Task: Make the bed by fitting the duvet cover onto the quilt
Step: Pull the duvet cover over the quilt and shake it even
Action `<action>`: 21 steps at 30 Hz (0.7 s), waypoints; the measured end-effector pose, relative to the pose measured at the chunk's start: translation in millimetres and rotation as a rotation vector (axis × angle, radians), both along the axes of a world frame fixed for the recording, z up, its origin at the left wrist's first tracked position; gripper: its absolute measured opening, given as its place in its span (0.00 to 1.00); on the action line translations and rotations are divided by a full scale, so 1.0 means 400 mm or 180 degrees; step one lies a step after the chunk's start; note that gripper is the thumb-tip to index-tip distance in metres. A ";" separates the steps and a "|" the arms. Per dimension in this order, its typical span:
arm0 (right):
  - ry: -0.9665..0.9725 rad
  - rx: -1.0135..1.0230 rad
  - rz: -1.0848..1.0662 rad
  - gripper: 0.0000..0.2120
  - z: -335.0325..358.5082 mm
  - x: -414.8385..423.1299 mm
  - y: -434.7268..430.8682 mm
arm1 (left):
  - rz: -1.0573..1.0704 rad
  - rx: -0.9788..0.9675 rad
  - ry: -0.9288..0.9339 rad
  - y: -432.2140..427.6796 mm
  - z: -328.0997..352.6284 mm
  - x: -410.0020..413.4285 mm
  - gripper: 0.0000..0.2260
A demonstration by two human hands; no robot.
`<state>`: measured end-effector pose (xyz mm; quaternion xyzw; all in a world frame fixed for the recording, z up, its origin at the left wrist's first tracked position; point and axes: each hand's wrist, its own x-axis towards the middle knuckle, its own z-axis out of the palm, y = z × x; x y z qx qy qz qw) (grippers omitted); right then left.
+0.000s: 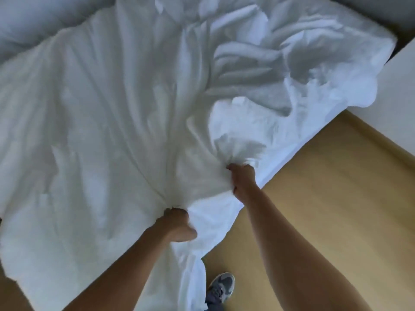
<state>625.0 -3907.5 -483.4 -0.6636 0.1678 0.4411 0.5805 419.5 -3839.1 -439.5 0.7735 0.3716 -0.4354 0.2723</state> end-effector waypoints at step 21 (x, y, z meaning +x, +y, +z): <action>-0.2521 -0.3268 0.3663 0.63 -0.121 1.281 0.186 | 0.0989 0.0244 -0.0384 0.171 -0.287 1.070 0.55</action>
